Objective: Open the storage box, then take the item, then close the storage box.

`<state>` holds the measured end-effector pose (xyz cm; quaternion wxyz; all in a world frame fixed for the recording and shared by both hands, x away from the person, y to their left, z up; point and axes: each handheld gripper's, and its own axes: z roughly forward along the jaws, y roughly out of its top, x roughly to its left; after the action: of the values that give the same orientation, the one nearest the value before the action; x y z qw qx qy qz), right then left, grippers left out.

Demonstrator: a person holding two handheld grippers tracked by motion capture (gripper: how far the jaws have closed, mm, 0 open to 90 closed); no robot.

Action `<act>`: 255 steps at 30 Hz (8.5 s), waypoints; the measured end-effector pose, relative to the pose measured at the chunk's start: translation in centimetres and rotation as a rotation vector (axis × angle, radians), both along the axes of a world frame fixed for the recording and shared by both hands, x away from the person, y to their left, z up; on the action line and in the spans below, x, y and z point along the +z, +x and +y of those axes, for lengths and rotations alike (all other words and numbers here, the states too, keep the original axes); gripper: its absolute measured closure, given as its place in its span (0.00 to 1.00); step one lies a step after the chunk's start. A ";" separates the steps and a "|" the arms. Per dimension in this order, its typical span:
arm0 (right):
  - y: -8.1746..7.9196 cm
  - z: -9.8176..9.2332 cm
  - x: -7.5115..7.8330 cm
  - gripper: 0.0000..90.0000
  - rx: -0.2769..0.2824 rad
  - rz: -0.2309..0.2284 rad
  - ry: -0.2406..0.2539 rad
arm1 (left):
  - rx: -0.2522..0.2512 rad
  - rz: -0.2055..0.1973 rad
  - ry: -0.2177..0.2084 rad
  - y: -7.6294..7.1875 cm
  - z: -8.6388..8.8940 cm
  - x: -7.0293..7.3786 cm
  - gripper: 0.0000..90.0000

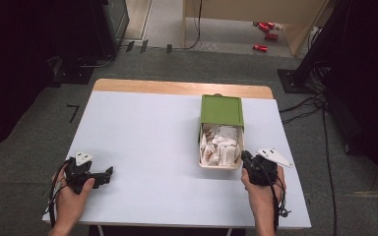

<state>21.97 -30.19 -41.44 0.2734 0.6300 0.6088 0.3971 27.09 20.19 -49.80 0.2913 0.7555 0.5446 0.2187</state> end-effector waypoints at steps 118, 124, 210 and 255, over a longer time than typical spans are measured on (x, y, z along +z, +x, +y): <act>-1.7 -2.9 3.0 0.94 -0.162 -0.188 -0.038 | 0.000 0.000 0.001 0.0 0.0 0.0 0.00; -1.0 -4.2 1.5 0.94 -0.188 -0.150 -0.050 | 0.000 0.000 0.000 0.0 0.0 0.0 0.00; 0.7 -2.4 -0.8 0.64 -0.021 -0.049 0.011 | 0.000 0.001 0.000 0.0 0.0 0.0 0.00; 0.5 1.2 -2.0 0.98 -0.066 0.023 -0.027 | 0.000 -0.001 0.000 0.0 0.0 0.0 0.00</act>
<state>22.51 -29.03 -43.47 0.2877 0.6505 0.5961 0.3724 27.07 20.18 -49.82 0.2914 0.7553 0.5445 0.2192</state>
